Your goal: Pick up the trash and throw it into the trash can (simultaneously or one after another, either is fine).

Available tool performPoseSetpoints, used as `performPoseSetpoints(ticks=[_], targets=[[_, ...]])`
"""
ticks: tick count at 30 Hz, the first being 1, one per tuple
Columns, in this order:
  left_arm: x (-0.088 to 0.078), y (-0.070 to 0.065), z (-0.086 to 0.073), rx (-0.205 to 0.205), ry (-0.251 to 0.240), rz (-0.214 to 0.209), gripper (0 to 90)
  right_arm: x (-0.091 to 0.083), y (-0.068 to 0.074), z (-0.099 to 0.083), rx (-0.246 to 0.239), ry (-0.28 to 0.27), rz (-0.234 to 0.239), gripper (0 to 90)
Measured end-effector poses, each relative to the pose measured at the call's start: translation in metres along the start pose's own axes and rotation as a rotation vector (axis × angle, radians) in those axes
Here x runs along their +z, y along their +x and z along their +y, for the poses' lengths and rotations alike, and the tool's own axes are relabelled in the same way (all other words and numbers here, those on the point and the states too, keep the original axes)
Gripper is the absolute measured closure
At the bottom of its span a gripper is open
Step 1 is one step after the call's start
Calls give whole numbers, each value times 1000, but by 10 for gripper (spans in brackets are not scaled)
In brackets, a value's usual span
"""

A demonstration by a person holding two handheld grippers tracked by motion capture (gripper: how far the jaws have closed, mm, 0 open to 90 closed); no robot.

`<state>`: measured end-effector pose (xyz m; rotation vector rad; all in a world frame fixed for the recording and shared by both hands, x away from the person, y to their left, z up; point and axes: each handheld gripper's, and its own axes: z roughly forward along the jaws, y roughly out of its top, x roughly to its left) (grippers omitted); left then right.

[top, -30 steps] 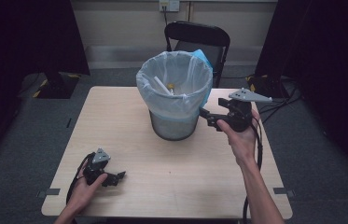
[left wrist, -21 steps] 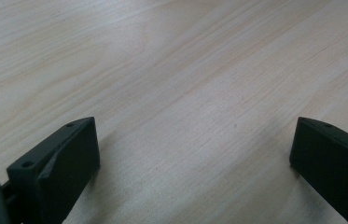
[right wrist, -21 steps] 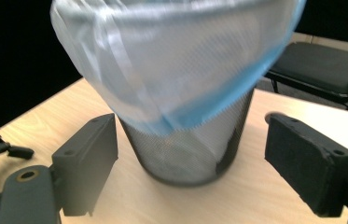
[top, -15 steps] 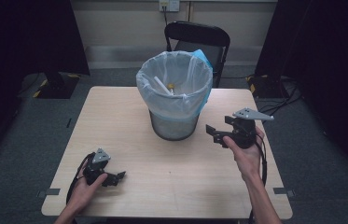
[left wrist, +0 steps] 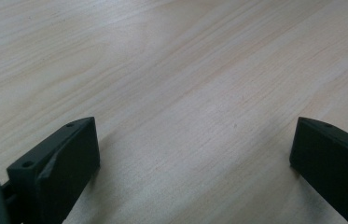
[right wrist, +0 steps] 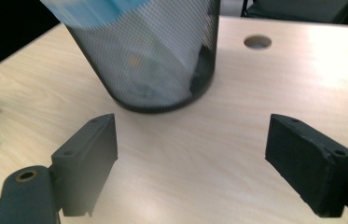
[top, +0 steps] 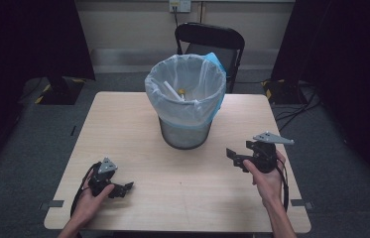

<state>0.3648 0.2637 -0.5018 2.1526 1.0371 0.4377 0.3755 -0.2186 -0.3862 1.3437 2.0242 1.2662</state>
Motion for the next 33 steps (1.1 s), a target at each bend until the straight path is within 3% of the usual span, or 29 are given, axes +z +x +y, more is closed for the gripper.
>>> performPoseSetpoints(ticks=[13,20,30,33], targets=[[0,0,0,-1,-1,0,10,7,-15,-48,3,105,-88,168],[0,0,0,-1,-1,1,10,13,-22,-74,15,151,-111,168],[0,0,0,-1,-1,1,10,23,-30,-104,73,214,-122,172],[0,0,0,-1,0,2,10,24,-28,-106,48,209,-154,165]])
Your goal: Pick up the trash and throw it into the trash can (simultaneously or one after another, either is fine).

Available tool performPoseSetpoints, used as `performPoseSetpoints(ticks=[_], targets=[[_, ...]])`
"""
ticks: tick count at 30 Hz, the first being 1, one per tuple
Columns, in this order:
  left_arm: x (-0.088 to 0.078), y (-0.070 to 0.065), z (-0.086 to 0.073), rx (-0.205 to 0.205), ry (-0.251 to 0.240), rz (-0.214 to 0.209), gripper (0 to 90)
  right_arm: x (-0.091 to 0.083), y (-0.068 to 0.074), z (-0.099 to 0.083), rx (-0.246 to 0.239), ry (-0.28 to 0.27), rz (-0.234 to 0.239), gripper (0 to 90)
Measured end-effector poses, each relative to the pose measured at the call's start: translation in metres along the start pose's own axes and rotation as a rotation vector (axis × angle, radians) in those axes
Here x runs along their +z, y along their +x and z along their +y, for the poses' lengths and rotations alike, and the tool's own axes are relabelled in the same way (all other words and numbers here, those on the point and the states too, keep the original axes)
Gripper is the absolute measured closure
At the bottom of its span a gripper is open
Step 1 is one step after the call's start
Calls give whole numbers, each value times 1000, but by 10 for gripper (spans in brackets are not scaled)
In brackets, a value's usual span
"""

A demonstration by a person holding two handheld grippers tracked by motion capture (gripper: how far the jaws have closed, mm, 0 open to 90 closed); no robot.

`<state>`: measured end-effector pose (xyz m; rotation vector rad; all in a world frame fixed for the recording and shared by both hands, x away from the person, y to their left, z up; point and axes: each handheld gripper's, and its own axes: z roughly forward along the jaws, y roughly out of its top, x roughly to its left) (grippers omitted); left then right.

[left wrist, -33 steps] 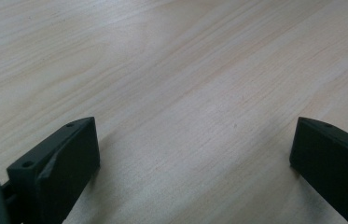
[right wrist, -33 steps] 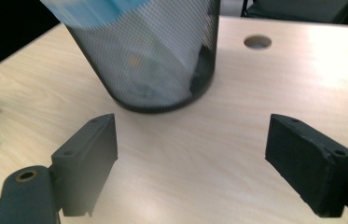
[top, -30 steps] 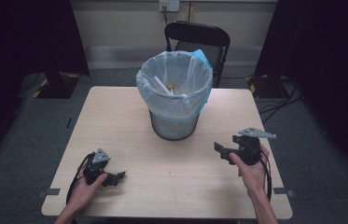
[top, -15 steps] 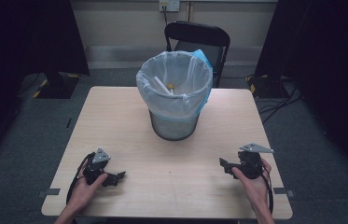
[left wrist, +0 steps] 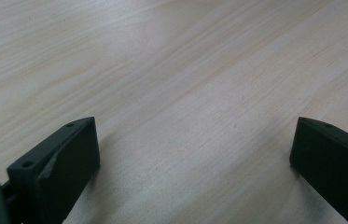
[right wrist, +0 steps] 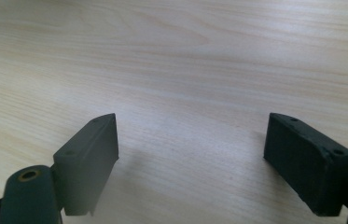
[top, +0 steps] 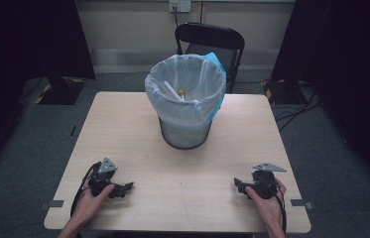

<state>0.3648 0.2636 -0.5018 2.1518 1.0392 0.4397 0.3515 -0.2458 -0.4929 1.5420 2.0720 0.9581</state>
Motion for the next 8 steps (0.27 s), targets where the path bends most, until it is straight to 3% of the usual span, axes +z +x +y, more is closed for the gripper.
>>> performPoseSetpoints(ticks=[4,8], targets=[[0,0,0,-1,-1,-2,10,5,6,-5,-71,-31,-70,157],[0,0,0,0,0,-1,10,5,6,-5,-72,-31,-75,157]])
